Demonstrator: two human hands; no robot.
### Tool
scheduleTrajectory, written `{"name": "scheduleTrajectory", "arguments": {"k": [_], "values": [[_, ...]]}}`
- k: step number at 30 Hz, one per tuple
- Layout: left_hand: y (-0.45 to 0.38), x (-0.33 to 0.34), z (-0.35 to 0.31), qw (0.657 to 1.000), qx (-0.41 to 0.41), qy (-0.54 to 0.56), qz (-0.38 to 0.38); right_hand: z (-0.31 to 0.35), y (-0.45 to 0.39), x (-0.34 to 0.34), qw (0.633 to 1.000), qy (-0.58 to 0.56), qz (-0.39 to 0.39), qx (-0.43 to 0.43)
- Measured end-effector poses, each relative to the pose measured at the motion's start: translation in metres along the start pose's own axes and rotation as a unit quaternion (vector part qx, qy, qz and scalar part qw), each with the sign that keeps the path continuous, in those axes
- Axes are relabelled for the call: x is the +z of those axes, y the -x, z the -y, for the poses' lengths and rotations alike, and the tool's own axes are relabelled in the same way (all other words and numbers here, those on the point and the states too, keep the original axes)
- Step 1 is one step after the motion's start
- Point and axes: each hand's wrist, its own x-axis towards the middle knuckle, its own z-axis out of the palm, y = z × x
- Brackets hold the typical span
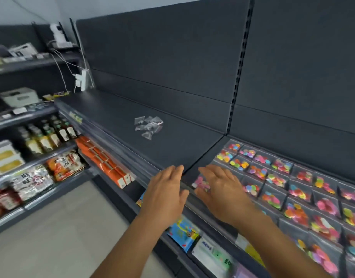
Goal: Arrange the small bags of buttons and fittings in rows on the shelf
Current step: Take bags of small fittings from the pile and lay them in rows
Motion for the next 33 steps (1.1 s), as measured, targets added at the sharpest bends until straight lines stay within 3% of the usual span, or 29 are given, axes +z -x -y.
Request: {"name": "scheduleTrajectory", "arguments": {"k": [16,23,28,30,33], "values": [[-0.166,0.0,0.15,0.997,-0.076,-0.012,0.003,0.041,-0.24,0.035,0.997,-0.026,0.058,-0.053],[-0.214,0.012,0.199,0.999,-0.037,-0.004,0.018,0.049,-0.298,0.065,0.995,-0.027,0.093,-0.024],[-0.238,0.019,0.219,0.999,0.014,0.042,-0.006,0.051,-0.32,0.081,0.991,0.012,0.133,-0.004],[-0.245,0.02,0.229,0.998,0.021,0.06,-0.022,0.05,-0.322,0.084,0.993,0.027,0.117,0.003],[-0.254,0.015,0.238,0.982,-0.005,0.181,-0.042,0.051,-0.318,0.084,0.997,0.01,0.071,0.016]]}}
